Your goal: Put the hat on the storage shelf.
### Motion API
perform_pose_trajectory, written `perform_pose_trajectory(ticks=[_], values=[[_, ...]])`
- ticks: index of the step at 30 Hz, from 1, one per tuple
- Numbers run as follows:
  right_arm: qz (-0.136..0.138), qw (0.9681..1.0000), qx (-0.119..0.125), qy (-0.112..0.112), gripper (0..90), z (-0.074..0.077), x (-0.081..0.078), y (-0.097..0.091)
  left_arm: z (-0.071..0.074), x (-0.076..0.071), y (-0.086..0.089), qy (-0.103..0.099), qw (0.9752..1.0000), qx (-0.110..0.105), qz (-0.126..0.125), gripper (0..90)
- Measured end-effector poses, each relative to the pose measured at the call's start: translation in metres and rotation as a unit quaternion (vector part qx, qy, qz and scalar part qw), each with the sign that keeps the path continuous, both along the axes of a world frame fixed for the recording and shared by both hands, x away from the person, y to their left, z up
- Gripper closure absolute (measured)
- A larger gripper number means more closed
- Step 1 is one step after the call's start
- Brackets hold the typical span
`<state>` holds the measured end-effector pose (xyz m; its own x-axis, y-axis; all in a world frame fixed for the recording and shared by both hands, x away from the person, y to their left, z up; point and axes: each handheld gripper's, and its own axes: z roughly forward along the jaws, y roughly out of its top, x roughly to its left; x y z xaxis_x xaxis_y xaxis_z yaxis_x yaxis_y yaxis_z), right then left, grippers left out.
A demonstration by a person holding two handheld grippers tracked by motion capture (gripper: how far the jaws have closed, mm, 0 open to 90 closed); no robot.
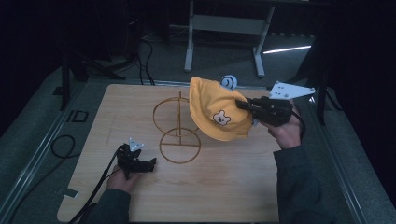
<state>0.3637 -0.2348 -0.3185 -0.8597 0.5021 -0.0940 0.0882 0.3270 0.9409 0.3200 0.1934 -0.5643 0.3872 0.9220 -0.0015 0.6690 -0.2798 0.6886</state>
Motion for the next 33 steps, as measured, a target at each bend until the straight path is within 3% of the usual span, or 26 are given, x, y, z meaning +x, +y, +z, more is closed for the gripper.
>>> perform_pose_trajectory(ticks=[16,33], values=[[0.029,0.9995,0.014,0.002,82.4,0.005,0.004,0.020,0.000,0.000,0.000,0.000,1.0000,0.000,0.000,1.9],[0.034,0.9993,0.012,0.006,82.1,0.011,0.015,0.043,0.000,0.000,0.000,0.000,1.0000,0.000,0.000,1.9]])
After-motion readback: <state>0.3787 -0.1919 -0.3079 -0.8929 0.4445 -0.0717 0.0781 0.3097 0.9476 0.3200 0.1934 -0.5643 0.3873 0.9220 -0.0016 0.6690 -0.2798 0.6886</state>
